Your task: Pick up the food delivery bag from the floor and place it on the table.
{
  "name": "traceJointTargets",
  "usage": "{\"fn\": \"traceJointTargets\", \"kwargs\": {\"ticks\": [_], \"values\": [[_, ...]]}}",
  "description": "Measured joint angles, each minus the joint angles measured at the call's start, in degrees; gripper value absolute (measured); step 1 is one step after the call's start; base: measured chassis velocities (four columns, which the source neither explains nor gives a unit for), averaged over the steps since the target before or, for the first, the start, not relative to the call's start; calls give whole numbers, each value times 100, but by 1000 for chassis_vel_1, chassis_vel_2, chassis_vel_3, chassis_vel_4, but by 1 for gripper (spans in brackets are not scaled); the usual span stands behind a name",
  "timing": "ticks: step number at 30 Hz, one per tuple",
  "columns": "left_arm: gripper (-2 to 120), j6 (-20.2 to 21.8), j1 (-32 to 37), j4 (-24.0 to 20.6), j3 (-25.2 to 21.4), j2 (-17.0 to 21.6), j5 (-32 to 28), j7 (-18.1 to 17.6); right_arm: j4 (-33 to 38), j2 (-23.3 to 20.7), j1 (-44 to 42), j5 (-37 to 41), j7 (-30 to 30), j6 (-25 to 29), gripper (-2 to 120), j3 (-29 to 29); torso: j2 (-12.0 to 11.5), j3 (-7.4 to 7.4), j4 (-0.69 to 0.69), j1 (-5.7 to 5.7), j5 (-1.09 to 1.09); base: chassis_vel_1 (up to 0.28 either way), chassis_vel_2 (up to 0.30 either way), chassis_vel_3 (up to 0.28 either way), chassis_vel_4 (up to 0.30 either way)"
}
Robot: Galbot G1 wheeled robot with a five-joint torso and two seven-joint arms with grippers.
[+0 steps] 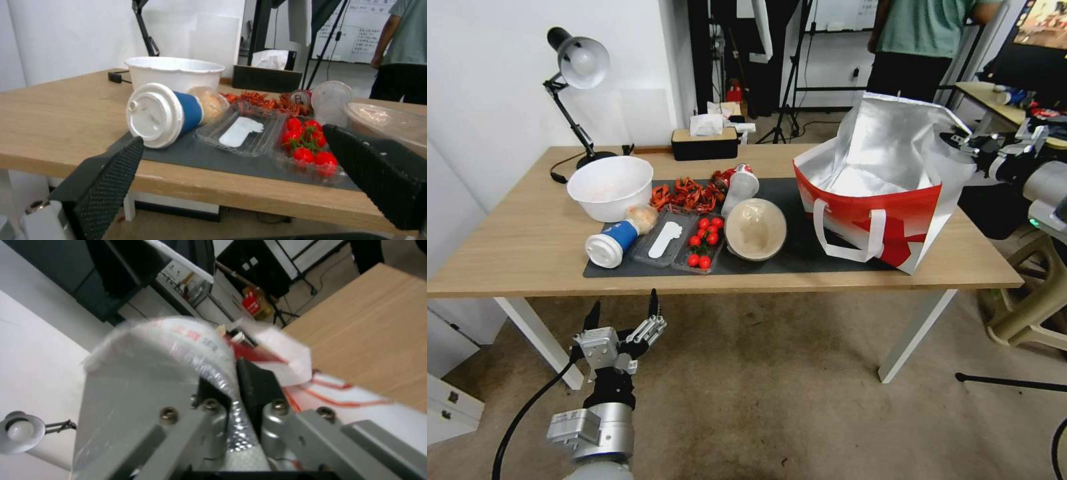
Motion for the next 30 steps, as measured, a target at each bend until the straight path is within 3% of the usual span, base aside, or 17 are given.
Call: {"fn": "traceJointTargets", "kwargs": {"ticks": [7,12,16,21,24,30], "values": [[100,0,17,0,9,5,9,2,-51,20,211,-224,-206,58,35,-222,0,0,1,-1,0,0,0,0,0],[100,-5,22,-2,-9,23,7,2,-76,57,370,-371,-286,118,48,-396,0,0,0,-1,0,0,0,0,0],[100,-22,44,-12,-18,41,6,1,-136,103,629,-802,-267,193,67,-697,0,0,1,-1,0,0,0,0,0],[100,-54,58,-12,-19,48,24,0,-160,103,673,-1217,-227,184,80,-809,0,0,0,0,1,0,0,0,0],[100,-82,70,-5,-17,62,44,-1,-108,78,634,-1704,-155,174,96,-812,0,0,0,-1,1,0,0,0,0],[100,-99,74,-4,-10,75,62,-2,-18,-20,554,-2201,85,142,100,-727,0,0,0,-1,0,0,0,0,0]]}}
